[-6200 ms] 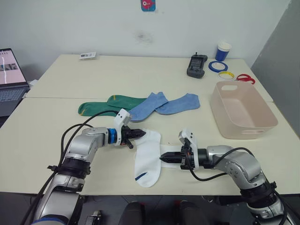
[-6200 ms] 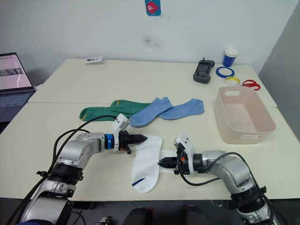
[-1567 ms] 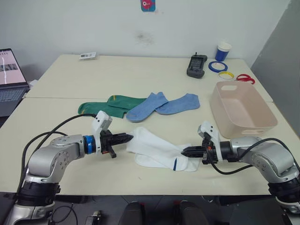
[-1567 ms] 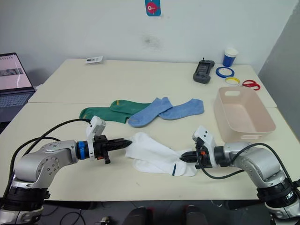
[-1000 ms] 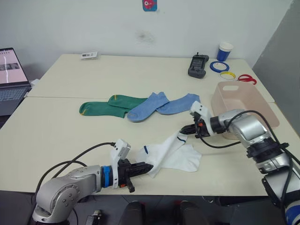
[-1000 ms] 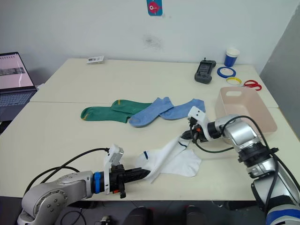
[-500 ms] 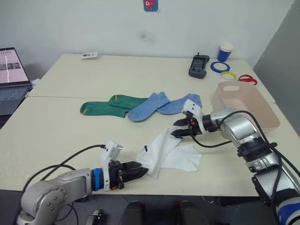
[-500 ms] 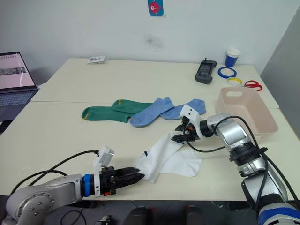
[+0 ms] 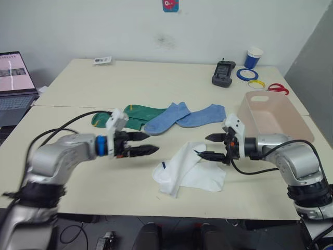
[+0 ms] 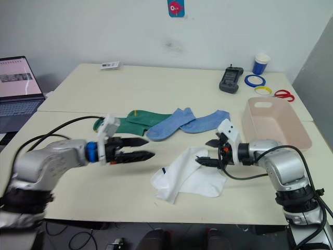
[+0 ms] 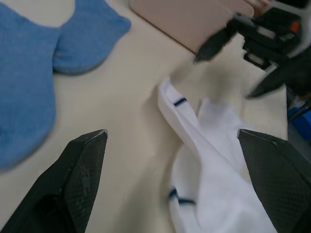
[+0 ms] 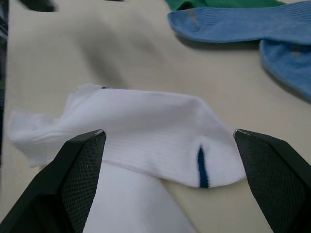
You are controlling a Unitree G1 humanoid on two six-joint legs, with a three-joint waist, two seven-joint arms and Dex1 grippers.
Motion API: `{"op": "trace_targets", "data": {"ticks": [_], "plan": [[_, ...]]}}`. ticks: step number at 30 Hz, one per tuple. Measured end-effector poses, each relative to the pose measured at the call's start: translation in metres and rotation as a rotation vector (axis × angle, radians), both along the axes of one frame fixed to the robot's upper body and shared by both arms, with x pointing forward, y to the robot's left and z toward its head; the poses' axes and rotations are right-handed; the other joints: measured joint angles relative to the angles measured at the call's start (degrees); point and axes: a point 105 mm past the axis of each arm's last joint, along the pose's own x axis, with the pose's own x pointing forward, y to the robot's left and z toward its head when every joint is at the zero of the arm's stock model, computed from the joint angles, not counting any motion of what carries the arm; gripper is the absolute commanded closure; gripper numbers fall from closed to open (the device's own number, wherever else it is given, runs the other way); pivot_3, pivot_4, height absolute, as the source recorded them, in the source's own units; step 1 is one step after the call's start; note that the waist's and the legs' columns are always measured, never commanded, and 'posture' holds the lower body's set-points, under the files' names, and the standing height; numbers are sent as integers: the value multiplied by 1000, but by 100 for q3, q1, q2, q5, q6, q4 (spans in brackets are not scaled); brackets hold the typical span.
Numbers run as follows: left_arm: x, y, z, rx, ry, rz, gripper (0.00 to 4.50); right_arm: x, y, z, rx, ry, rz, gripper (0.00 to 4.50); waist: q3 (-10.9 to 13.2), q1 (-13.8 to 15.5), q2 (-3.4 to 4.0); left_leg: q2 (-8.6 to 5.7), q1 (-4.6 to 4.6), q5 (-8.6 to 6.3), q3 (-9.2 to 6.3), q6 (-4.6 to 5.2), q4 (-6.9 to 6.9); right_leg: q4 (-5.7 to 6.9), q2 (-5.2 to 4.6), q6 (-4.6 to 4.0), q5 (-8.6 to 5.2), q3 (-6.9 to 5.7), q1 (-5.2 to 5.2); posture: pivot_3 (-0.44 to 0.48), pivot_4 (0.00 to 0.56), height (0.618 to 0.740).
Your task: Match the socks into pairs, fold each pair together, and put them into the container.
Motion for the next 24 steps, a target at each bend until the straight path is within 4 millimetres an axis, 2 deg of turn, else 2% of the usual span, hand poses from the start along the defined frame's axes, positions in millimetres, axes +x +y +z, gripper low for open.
{"op": "trace_targets", "data": {"ticks": [3, 6, 10, 11, 14, 18, 24], "plan": [[19, -33, -2, 9, -48, -74, 43, -9, 2, -7, 4, 23, -12, 0, 1, -14, -2, -3, 1, 0, 0, 0, 2, 1, 1, 2, 1, 1, 0, 0, 150, 740], [28, -68, -12, 26, -74, -160, 43, -12, -2, -14, -3, 42, -54, 0, 1, -55, -2, -4, 1, 0, 0, 1, 1, 3, 5, 2, 1, 2, -1, 0, 150, 740], [40, -96, -25, 74, -94, -222, 43, -19, -2, -15, -2, 51, -74, 0, 2, -85, -5, -4, 1, 0, -4, 1, 2, 5, 24, 3, 0, 2, -4, 0, 150, 740], [42, -101, -27, 86, -100, -231, 215, -19, -2, -14, -1, 49, -79, 0, 2, -93, -5, -2, 1, 0, -5, 2, 1, 6, 27, 8, -3, 2, -5, 0, 150, 740], [47, -103, -34, 140, -104, -244, 973, -20, -1, -13, 3, 51, -90, 0, 2, -106, -5, 5, 5, -1, -8, 3, 1, 9, 41, 26, -14, 5, -6, 0, 150, 740], [47, -93, -54, 212, -53, -241, 2296, -21, 0, -12, -1, 50, -105, 0, 3, -104, -5, 8, 2, -1, -14, 3, 1, 9, 45, 26, -14, 5, -8, 0, 150, 740], [45, -81, -56, 208, -42, -232, 4354, -21, 2, -10, 11, 51, -95, 0, 3, -102, -5, 10, 2, -1, -10, 3, 2, 9, 42, 25, -14, 9, -8, 0, 150, 740]]}}
